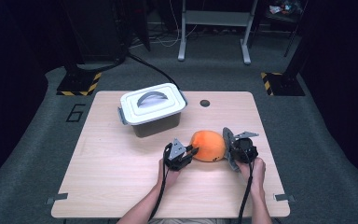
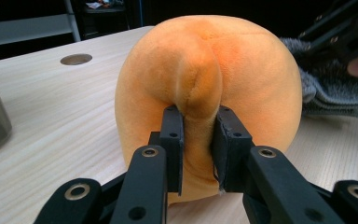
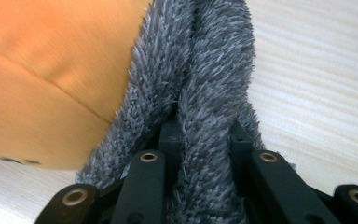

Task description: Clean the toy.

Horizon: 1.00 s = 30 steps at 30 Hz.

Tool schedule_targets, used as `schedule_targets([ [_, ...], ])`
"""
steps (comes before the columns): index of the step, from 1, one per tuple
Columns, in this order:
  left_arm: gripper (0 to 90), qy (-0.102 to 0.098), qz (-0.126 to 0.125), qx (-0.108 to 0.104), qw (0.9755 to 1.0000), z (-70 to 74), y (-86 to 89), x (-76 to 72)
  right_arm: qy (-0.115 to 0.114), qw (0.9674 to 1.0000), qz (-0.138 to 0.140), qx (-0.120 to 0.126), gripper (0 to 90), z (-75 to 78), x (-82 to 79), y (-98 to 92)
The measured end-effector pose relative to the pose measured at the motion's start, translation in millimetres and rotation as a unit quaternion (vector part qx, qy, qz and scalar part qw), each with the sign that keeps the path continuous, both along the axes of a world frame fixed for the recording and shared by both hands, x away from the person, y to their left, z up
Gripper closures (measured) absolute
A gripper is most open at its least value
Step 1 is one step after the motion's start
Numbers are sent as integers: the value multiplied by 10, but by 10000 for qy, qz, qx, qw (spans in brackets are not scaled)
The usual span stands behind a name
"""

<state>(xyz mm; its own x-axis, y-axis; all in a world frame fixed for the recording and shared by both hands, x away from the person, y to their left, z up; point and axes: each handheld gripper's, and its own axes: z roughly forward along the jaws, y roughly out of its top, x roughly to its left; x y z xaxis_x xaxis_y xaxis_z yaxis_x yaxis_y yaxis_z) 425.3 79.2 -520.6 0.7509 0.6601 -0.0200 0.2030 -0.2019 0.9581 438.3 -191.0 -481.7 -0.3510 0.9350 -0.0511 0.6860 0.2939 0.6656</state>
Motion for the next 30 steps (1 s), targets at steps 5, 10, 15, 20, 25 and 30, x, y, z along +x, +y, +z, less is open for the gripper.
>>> schedule_targets([
  [5,754,7,-5,-1,10000,0,1,2,-243,9997,-30,5,748,52,-101,-42],
  [10,752,28,-17,7,10000,3,8,3,-581,9983,105,17,749,324,-217,-6],
  [15,750,29,-28,7,10000,3,9,3,-924,9944,513,7,749,617,-305,217],
  [20,749,44,-48,7,10000,4,11,4,-943,9904,993,181,746,737,-268,500],
  [25,748,56,-34,11,10000,3,11,5,-783,9895,1216,-59,742,679,-168,761],
  [30,748,-3,-14,27,10000,0,-2,1,-779,9913,1028,-246,743,634,-147,749],
])
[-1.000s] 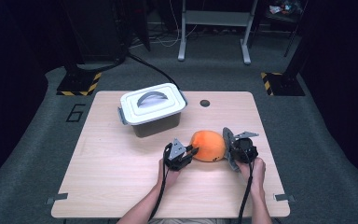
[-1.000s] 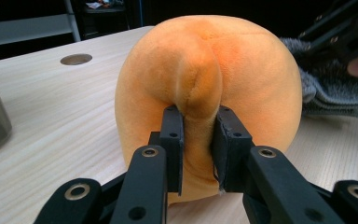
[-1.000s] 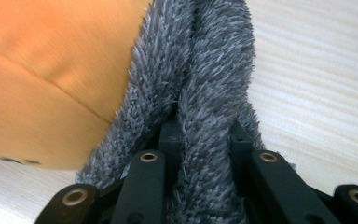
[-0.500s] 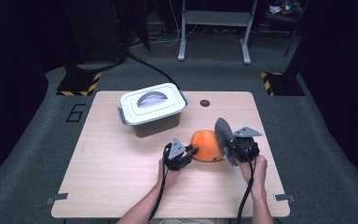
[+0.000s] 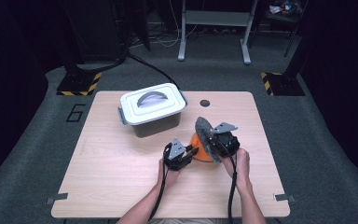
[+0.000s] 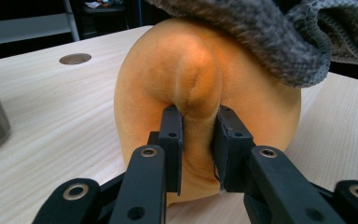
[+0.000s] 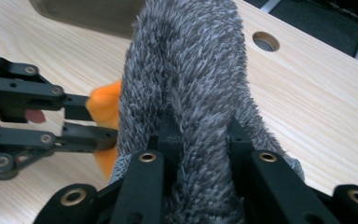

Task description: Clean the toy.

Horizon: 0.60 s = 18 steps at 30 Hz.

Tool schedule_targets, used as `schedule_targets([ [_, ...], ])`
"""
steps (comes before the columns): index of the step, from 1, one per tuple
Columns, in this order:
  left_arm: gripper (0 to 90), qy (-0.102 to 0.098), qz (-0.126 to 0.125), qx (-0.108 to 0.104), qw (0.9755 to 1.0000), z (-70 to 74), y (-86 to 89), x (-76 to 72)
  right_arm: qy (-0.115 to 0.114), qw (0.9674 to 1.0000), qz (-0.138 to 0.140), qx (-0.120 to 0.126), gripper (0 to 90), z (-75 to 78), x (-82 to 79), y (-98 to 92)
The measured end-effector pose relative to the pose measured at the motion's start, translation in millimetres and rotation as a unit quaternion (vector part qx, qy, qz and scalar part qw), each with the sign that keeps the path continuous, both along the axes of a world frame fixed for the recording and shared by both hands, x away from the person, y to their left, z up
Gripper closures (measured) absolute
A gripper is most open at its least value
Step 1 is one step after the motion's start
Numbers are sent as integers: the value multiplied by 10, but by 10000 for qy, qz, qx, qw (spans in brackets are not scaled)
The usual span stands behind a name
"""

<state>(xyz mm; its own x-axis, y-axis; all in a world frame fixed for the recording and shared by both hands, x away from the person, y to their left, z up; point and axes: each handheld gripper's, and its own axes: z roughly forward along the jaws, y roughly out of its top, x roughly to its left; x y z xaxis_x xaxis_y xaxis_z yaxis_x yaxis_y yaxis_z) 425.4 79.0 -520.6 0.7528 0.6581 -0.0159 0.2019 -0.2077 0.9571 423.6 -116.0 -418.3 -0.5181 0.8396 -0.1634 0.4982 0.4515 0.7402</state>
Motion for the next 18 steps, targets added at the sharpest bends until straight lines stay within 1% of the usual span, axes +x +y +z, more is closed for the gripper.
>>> schedule_targets([
  [3,747,24,-8,-14,10000,-1,-2,-4,-4,9999,-166,-9,742,-12,-3,-100],
  [5,748,25,-14,-10,10000,-1,-2,-4,56,9995,-296,79,742,-42,1,-201],
  [6,748,26,-23,-5,10000,0,-1,-3,71,9994,-323,79,741,-55,4,-236],
  [8,747,27,-26,-5,10000,0,-1,-3,116,9989,-444,132,741,-104,-2,-322],
  [9,747,27,-44,10,10000,1,0,-2,138,9987,-489,104,740,-137,-4,-374],
  [10,747,21,-42,14,10000,1,0,-1,163,9984,-529,128,741,-157,-5,-405],
  [11,747,21,-42,14,10000,1,0,-1,163,9984,-529,128,741,-157,-5,-405],
  [13,747,5,-32,17,10000,1,1,1,216,9975,-656,112,740,-215,-6,-497],
  [15,747,19,-23,-15,10000,-1,-1,0,335,9960,-826,70,741,-283,10,-580],
  [16,747,9,-12,-25,10000,-2,-3,0,421,9954,-858,50,741,-326,28,-613],
  [18,747,8,-24,-3,10000,0,0,2,519,9944,-919,85,741,-424,65,-660],
])
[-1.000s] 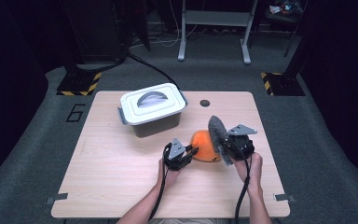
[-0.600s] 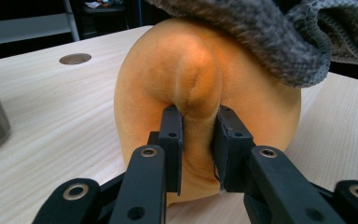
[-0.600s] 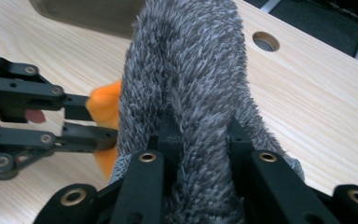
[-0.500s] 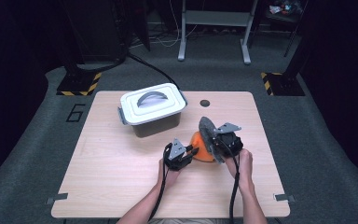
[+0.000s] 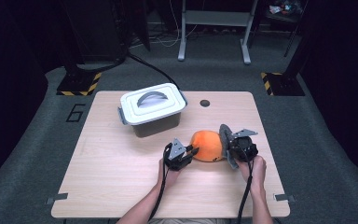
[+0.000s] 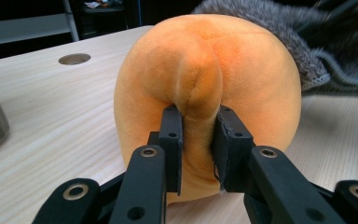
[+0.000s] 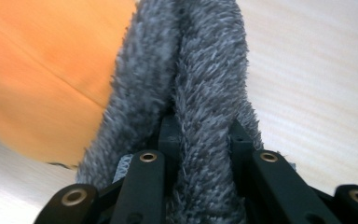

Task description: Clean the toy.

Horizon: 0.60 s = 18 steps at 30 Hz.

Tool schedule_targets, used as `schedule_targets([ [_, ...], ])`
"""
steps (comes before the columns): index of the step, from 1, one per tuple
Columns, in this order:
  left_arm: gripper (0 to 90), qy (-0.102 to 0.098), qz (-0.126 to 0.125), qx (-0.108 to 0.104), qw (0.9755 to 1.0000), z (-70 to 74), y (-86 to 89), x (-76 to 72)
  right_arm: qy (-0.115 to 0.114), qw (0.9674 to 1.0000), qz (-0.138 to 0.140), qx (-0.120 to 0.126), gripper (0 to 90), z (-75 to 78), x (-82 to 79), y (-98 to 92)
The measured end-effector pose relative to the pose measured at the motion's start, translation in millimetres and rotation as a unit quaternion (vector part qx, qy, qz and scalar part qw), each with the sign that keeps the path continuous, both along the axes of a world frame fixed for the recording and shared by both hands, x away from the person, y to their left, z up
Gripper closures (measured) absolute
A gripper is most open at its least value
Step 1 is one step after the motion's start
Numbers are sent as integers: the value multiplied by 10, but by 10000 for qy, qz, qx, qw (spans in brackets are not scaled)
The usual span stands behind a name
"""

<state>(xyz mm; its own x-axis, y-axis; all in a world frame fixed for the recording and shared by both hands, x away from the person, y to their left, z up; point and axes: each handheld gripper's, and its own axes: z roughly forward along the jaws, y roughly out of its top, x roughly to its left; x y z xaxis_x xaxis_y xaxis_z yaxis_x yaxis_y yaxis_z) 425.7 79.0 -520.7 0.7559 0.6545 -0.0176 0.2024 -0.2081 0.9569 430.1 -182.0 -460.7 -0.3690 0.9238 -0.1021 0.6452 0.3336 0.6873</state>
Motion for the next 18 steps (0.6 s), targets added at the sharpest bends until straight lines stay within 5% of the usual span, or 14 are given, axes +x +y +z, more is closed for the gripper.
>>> schedule_targets([
  [9,746,6,22,-20,10000,0,3,0,317,9995,-74,-21,741,-217,81,-86],
  [18,741,31,25,-14,10000,4,10,-1,-320,9994,20,105,740,244,-117,-71],
])
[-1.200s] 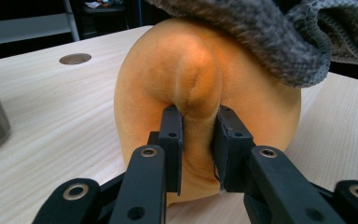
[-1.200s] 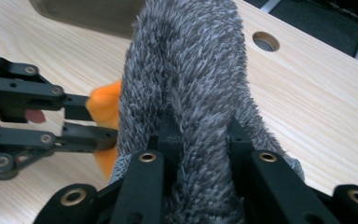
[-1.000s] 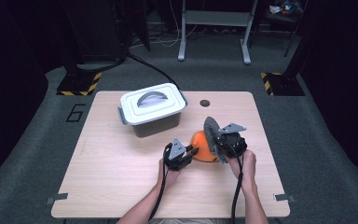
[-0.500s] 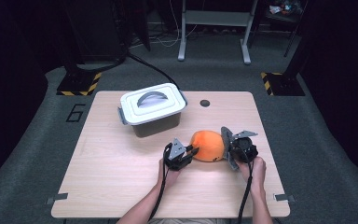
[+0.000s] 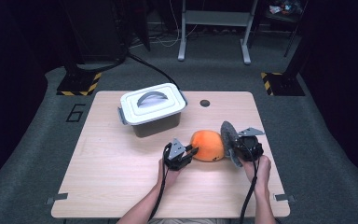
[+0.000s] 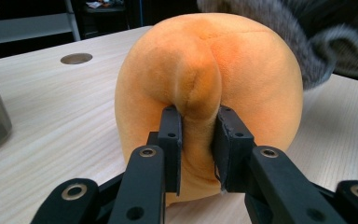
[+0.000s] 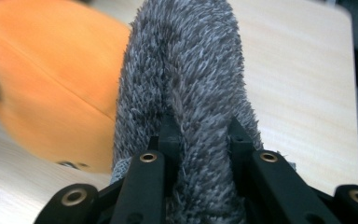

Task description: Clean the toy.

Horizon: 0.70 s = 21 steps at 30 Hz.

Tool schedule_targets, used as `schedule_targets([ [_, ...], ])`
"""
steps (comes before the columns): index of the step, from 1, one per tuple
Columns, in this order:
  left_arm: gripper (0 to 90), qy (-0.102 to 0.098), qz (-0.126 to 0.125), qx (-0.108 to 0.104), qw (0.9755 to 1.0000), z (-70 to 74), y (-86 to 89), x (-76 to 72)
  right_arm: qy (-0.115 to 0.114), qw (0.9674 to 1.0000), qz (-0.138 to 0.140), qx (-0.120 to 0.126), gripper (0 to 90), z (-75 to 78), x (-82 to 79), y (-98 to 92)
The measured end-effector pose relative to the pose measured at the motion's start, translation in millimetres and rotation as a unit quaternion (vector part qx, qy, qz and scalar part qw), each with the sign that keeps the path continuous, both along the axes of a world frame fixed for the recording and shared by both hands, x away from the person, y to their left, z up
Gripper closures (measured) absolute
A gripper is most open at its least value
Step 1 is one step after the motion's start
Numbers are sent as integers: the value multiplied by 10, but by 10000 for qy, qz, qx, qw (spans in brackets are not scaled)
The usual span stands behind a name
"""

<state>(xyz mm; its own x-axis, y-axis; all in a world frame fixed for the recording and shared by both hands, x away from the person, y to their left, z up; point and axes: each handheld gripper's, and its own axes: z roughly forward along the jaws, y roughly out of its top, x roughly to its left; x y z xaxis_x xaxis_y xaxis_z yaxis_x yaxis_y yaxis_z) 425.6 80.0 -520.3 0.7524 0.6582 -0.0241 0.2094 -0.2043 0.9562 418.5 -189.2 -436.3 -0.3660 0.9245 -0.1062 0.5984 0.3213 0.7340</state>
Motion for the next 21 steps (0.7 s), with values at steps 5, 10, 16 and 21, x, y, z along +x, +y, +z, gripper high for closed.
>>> schedule_targets([
  [5,736,0,-3,-1,10000,0,1,0,-199,9993,310,44,740,152,-47,163],
  [10,728,-5,-21,18,10000,7,6,-2,-5,9991,423,-7,739,79,16,316],
  [16,653,18,25,-6,10000,28,24,-6,47,9993,358,-73,740,-2,82,337],
  [21,533,172,97,51,9998,55,85,-3,70,9989,465,-43,740,3,124,308],
])
